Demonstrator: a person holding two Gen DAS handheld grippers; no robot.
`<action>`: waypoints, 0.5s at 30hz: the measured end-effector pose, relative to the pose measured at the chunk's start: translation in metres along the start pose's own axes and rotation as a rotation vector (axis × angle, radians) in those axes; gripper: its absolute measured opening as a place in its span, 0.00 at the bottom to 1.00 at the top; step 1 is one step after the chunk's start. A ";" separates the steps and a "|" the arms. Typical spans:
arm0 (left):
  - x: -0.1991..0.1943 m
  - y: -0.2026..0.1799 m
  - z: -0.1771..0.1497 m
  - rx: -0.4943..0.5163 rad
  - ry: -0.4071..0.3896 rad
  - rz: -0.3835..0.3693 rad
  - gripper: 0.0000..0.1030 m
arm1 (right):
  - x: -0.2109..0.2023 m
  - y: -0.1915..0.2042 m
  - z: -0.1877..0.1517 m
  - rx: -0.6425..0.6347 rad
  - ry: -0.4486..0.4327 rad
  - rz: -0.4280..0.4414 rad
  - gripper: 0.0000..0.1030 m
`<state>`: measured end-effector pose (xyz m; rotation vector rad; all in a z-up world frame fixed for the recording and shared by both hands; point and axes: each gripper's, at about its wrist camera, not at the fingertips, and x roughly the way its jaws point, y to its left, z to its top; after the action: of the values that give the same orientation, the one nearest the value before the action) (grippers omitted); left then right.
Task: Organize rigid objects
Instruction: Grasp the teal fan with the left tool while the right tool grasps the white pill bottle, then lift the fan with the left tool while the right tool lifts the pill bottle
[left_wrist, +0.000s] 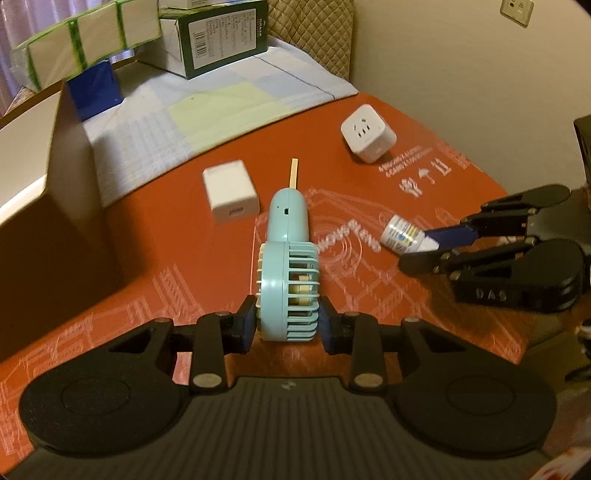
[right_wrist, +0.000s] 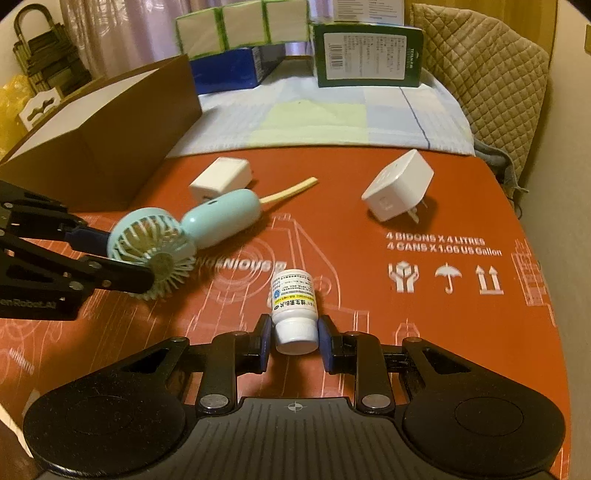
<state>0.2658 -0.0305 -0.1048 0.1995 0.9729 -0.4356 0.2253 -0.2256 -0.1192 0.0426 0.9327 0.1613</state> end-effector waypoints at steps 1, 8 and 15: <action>-0.003 0.000 -0.004 -0.002 0.001 0.002 0.28 | -0.002 0.001 -0.003 -0.002 0.001 0.002 0.23; -0.015 0.000 -0.021 -0.031 0.011 0.006 0.28 | -0.012 0.004 -0.015 -0.014 0.010 0.001 0.23; -0.007 -0.002 -0.013 -0.048 0.017 0.012 0.36 | -0.013 0.004 -0.015 -0.005 0.015 0.001 0.26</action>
<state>0.2515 -0.0261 -0.1067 0.1662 0.9978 -0.4001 0.2050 -0.2240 -0.1178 0.0373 0.9477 0.1654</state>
